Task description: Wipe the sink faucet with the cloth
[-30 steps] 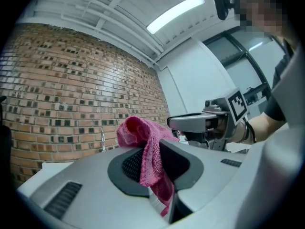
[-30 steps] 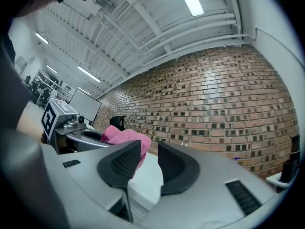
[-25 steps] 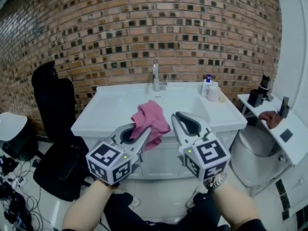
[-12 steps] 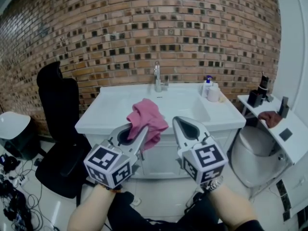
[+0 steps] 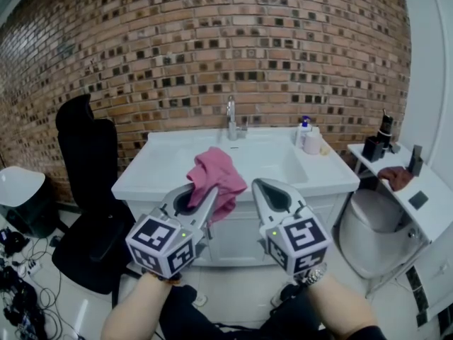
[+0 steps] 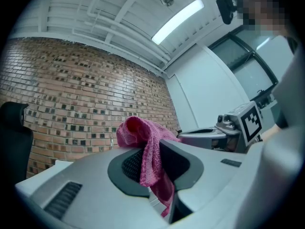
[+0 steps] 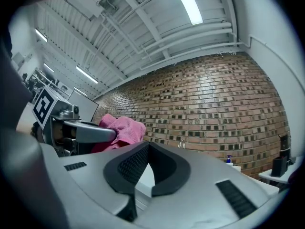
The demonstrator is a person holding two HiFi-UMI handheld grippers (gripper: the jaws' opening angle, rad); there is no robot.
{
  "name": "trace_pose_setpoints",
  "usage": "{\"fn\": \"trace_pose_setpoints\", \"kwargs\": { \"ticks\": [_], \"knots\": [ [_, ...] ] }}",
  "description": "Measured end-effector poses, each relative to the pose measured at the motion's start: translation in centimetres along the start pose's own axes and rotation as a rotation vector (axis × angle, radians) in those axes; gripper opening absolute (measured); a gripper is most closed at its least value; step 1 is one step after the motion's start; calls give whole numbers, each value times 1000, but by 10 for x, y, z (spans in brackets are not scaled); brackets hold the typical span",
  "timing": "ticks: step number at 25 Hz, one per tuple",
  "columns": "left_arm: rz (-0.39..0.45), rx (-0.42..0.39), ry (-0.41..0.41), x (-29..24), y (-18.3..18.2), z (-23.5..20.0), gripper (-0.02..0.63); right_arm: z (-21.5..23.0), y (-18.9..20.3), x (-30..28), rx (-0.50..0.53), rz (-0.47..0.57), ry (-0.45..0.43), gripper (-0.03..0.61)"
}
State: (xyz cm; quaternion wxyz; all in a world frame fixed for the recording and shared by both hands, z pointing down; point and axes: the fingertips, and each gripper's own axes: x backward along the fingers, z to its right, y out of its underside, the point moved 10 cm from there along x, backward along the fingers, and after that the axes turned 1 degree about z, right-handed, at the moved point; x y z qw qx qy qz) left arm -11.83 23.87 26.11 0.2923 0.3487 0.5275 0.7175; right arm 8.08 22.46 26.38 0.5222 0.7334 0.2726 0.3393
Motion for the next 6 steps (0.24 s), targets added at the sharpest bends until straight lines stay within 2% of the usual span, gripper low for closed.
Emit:
{"fn": "trace_pose_setpoints", "kwargs": {
  "ticks": [6],
  "knots": [
    [4,-2,-6,3,4,-2,63,-1,4,-1,15,19,-5,9]
  ]
}}
